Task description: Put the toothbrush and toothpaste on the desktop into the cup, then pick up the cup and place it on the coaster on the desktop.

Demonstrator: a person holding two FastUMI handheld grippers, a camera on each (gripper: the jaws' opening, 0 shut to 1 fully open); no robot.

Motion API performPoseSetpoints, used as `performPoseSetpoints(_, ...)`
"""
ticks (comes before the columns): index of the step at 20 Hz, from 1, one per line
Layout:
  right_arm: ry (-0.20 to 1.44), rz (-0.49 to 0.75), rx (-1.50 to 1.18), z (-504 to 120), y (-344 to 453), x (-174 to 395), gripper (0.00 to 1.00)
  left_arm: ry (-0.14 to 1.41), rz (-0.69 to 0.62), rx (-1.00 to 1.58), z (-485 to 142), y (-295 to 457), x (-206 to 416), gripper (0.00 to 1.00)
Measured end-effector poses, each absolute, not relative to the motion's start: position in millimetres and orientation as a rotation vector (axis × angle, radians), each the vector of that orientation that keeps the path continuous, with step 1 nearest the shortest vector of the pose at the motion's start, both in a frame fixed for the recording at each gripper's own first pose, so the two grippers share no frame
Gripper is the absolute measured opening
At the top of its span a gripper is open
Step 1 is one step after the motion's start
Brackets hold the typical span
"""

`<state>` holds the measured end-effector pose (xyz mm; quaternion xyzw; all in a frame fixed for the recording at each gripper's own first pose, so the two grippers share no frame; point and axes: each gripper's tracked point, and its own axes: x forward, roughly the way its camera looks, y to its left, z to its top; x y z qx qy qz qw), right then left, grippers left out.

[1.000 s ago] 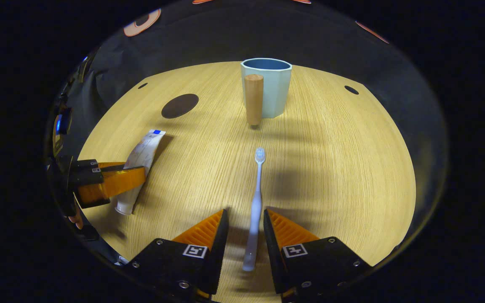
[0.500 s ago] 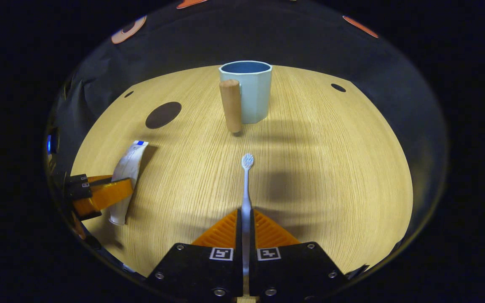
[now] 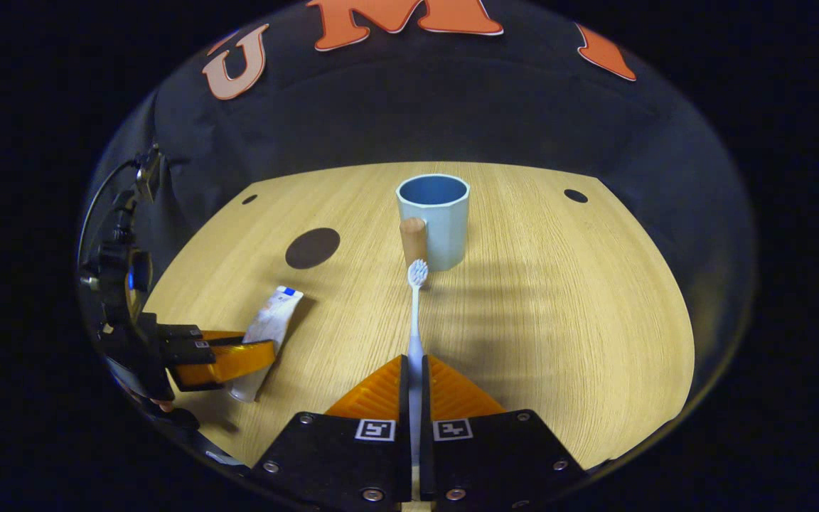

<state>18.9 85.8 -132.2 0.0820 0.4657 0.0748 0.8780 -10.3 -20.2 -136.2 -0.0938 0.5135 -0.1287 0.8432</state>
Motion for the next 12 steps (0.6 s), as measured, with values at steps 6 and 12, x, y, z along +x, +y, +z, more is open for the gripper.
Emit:
performPoseSetpoints(6, 0.734, 0.149, 0.219, -81.8, 77.1, 54.6, 0.05, 1.019, -0.282, -0.221, -119.5, -21.8, -4.7, 0.17)
performPoseSetpoints(12, 0.498, 0.119, 0.252, -41.7, 63.1, 97.8, 0.05, 0.951, -0.274, -0.209, -100.2, -15.3, -3.0, 0.17)
